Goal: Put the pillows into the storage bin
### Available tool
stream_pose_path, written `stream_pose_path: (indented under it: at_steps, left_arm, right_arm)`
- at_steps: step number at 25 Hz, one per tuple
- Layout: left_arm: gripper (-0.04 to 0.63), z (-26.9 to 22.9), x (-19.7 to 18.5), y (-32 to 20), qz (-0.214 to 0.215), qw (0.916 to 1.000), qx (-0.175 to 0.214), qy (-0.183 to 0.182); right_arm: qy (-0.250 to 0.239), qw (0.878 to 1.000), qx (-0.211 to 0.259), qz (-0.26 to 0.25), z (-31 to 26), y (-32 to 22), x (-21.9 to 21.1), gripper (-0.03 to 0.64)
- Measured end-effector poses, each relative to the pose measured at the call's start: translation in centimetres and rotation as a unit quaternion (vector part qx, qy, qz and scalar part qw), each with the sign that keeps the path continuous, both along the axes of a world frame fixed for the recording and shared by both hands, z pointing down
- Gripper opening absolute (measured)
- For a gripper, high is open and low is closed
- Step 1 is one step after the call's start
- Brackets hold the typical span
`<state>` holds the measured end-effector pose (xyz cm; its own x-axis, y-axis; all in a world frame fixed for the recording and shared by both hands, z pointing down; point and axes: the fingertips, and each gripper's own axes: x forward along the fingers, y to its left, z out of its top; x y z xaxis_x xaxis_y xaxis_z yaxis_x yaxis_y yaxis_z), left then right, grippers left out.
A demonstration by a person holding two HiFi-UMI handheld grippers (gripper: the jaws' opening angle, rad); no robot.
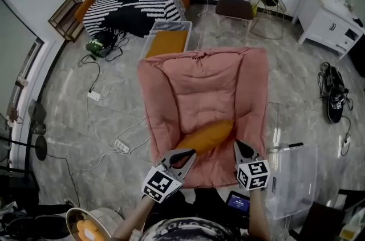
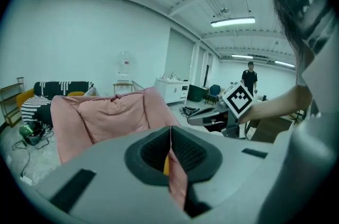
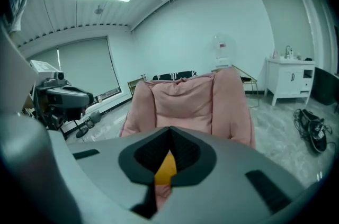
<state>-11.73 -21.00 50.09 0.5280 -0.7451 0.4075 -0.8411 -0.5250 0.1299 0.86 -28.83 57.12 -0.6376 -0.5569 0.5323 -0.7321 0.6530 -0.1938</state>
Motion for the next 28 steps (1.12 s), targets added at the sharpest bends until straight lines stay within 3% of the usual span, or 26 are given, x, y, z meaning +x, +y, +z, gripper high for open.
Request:
stream_pose_path:
  at_steps: [6, 10, 15, 21, 28]
  left_arm:
    - [0.013, 1.6, -2.1, -2.6, -0.052, 0.9983, -0.025, -0.005]
    - [0.013, 2.0, -2.1, -4.6, -0.062, 0.9977, -0.027, -0.003]
    - [0.013, 3.5, -2.2, -5.8, -0.054, 0.9974, -0.045, -0.013]
    - [0.014, 5.5, -1.7, -5.7, -0.063, 0.995, -0.078, 0.0]
    - [0.014, 7.9, -3.8, -4.8, -0.089, 0.9906, -0.104, -0.011]
  right_arm:
    - [0.031, 0.998, -0.046, -0.019, 6.9, -4.7, 0.2, -0.002]
    - [0.047, 0.995, -0.091, -0.023, 11.9, -6.9, 0.6, 0.0]
    - [0.039, 0.986, -0.158, -0.015, 17.8, -8.0, -0.6, 0.068]
    - [0.059, 0.975, -0.212, -0.01, 23.3, -9.5, -0.6, 0.222]
    - [0.0, 0.957, -0.284, 0.053, 27.6, -10.8, -1.4, 0.228]
